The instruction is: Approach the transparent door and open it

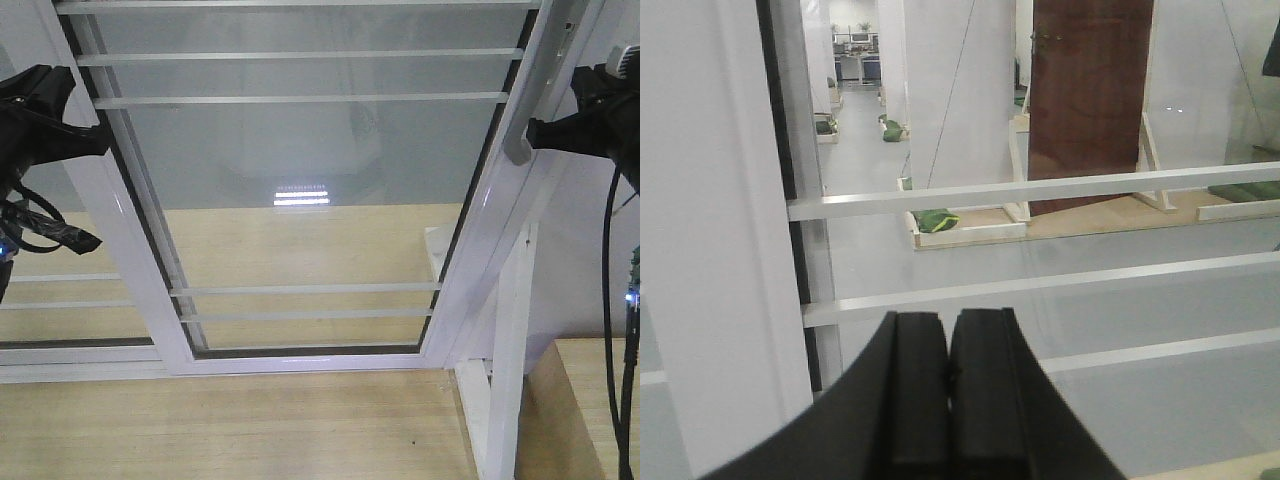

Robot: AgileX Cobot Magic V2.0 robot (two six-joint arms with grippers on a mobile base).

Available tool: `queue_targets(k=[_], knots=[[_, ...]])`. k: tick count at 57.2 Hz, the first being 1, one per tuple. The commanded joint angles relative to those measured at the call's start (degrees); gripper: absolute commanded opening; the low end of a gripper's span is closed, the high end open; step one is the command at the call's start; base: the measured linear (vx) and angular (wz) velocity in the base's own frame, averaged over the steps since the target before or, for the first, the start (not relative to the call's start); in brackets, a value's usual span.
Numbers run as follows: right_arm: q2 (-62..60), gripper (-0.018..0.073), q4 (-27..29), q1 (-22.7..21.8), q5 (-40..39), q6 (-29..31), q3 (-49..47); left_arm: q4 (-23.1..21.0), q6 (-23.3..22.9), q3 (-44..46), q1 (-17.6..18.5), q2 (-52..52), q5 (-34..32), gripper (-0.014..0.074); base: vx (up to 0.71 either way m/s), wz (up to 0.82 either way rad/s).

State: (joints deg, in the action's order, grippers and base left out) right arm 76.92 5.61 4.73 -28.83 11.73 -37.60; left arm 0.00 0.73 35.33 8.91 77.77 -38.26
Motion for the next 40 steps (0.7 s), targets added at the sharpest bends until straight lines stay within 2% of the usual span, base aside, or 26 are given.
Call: queue_targets(k=[1,12,18,25,40], knots=[[-1.25,0.0323,-0.55,-0.25,-4.35,0.03,-2.01,-0.37,-0.15,1.94,0.31,-1.43,-4.45,0.0253,0.00,0.00],[-1.25,0.0600,-0.29,-0.25,-4.42,0.03,-2.01,-0.37,-0.10,1.94,0.31,-0.87,-4.45,0.0480,0.00,0.00],[-1.25,0.0693,0.73,-0.25,-4.42,0.03,-2.01,-0.37,-0.05,1.94,0.31,-0.25,-4.76,0.0566,0.00,0.00],[-0.25,0.0711,1.01,-0.25,-5.51,-0.16,-2.01,-0.37,-0.05,1.94,0.31,0.80,-4.82,0.0612,0.00,0.00],[6.70,0.0653,1.06,-0.25,-13.02,-1.52,-2.06,-0.37,-0.05,1.94,0.31,2.26,-4.82,0.0596,0.00,0.00]])
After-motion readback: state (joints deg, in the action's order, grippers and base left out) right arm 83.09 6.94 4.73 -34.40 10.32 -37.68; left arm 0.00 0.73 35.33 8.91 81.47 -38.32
